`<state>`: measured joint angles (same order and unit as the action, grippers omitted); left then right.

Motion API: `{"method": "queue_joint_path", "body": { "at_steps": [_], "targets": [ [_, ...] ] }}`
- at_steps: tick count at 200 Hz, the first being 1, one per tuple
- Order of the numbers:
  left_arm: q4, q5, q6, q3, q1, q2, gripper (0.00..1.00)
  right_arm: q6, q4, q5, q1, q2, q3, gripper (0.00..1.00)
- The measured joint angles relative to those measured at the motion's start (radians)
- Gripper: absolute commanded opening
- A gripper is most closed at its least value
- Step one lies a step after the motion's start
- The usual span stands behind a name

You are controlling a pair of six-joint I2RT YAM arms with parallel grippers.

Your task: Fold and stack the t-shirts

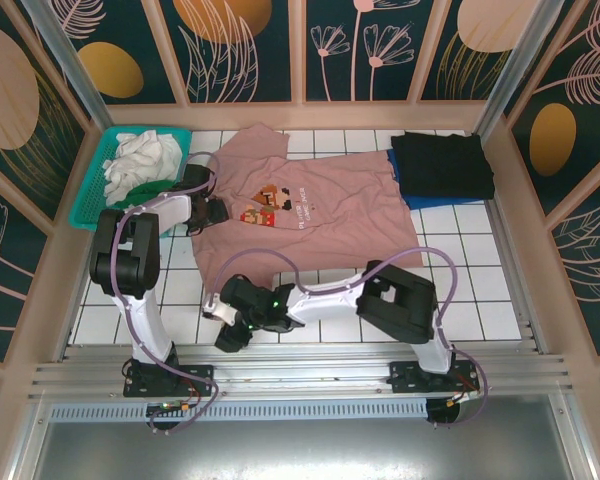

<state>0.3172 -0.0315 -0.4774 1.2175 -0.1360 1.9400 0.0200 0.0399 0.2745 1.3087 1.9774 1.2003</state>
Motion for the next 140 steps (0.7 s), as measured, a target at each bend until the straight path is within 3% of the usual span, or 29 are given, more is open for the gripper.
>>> {"method": "queue_joint_path", "body": {
  "at_steps": [30,57,78,101,140],
  "targets": [
    [0.028,-0.015,0.002,-0.021,0.000,-0.071,0.70,0.073,0.004,-0.063,-0.046,-0.172,-0.102,0.65],
    [0.032,-0.035,-0.018,-0.114,0.000,-0.262,0.72,0.264,-0.024,-0.203,-0.177,-0.401,-0.256,0.67],
    [0.020,-0.040,-0.066,-0.263,-0.010,-0.473,0.71,0.496,-0.150,-0.359,-0.378,-0.610,-0.385,0.68],
    [0.039,-0.060,-0.149,-0.446,-0.073,-0.673,0.69,0.689,-0.267,-0.438,-0.647,-0.816,-0.552,0.66],
    [0.111,-0.070,-0.310,-0.694,-0.159,-0.888,0.67,0.798,-0.372,-0.453,-0.933,-0.937,-0.729,0.63]
  ]
}}
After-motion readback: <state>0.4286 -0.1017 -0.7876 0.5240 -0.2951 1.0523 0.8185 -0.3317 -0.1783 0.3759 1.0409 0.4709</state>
